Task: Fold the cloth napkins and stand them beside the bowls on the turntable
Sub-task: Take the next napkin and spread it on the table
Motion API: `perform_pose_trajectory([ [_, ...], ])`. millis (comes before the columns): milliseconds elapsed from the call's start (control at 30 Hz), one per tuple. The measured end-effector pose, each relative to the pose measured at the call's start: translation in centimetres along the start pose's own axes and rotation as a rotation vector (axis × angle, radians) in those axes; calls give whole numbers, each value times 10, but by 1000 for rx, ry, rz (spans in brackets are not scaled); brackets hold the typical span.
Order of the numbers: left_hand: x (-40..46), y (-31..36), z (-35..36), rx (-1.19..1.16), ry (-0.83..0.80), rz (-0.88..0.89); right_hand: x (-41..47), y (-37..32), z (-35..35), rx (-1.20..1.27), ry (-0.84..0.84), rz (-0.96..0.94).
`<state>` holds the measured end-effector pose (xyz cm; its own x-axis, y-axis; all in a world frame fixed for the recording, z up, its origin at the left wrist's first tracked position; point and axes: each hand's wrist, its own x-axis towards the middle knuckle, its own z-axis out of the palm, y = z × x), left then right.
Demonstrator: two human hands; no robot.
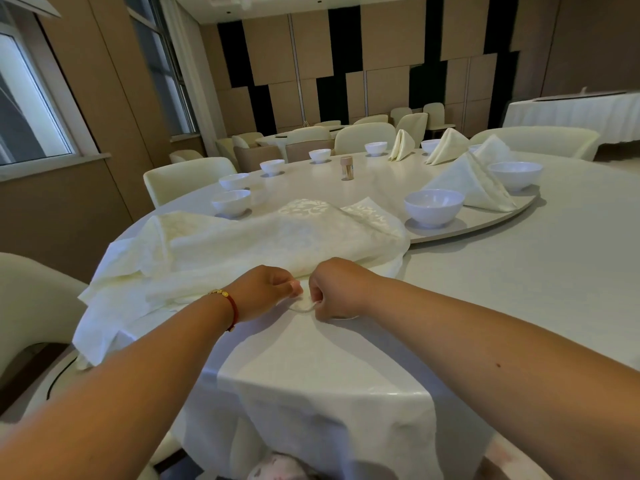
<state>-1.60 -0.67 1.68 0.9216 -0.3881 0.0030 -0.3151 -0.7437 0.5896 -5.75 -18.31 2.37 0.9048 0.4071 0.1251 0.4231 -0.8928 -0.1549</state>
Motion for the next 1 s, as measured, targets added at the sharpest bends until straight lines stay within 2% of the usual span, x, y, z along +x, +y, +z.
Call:
perform_pose_trajectory([
  [133, -1, -3, -2, -14, -9, 5, 0, 9, 2, 123, -4, 35],
  [233, -3, -4, -5, 45, -46, 48, -9, 26, -21, 204, -91, 38],
  [367, -4, 0, -8, 127, -83, 105, -29, 60, -65, 100, -211, 96],
  [500, 0, 5, -6, 258, -68, 145, -54, 100, -94, -42, -268, 286],
  [633, 5, 14, 3, 351, -42, 160, -63, 101, -89, 82, -133, 284],
  [733, 4, 20, 8, 280, -40, 158, -55, 75, -62, 216, -11, 179],
  [867, 2, 13, 6, 189, 1, 145, -33, 41, -11, 277, 15, 57],
  [1000, -4, -2, -3, 127, 63, 116, -4, 36, 17, 356, 14, 43],
])
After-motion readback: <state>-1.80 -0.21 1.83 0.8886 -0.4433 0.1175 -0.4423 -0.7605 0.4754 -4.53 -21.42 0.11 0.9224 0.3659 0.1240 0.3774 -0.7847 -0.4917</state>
